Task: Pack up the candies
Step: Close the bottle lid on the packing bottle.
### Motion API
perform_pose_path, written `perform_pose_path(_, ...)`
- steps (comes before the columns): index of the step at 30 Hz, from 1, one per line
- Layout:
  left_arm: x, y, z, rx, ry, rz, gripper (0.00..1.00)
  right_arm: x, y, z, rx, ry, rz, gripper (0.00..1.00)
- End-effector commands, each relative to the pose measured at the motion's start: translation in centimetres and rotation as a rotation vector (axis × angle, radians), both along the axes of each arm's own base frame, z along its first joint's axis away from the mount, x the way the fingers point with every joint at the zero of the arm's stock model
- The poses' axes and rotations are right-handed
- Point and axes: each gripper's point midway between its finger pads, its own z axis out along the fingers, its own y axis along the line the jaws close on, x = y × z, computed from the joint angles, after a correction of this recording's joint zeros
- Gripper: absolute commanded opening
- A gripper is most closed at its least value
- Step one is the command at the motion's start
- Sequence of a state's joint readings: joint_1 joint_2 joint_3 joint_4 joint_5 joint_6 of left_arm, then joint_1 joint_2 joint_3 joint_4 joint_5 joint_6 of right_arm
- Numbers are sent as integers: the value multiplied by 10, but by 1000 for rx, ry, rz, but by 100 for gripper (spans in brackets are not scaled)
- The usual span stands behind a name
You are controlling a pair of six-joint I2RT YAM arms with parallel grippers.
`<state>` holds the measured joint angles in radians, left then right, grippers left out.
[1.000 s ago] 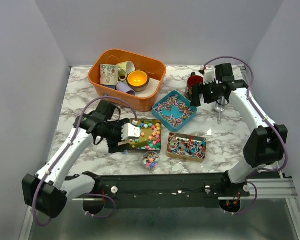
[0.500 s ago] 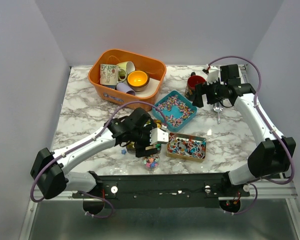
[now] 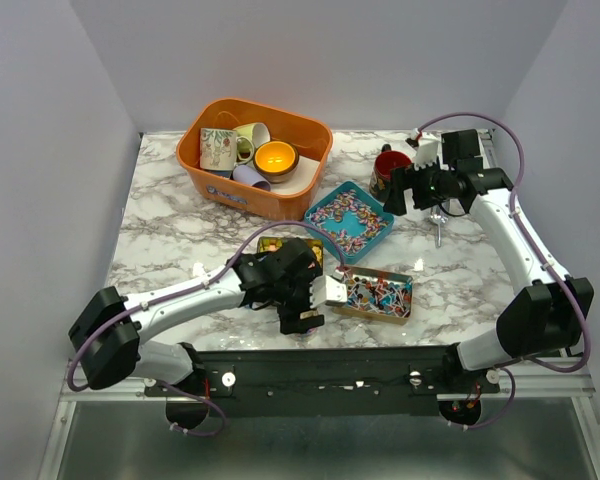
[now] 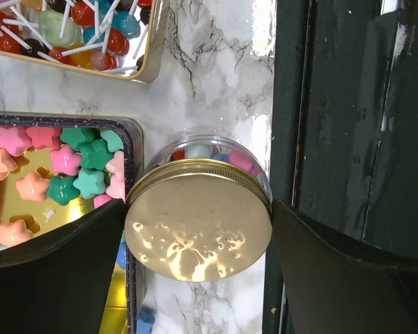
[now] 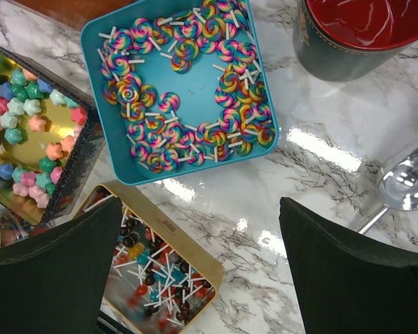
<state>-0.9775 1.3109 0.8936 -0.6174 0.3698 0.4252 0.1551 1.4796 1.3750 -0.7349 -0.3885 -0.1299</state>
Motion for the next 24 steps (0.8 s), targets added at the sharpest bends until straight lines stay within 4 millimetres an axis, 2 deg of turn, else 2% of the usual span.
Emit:
perform_pose_path(1, 7, -12, -5, -15, -9, 30, 89, -3, 3, 16, 33, -28, 7, 100)
perform_pose_path(12, 2, -22, -7, -15, 45, 40, 89, -14, 0, 10, 46, -8, 3, 100)
perform_pose_path(17, 3, -16, -6, -7, 32, 67, 89, -11, 2, 11, 63, -2, 4, 100)
perform_pose_path(24, 12, -18, 2, -45, -22, 98, 88, -5, 4, 12, 63, -3, 6, 100)
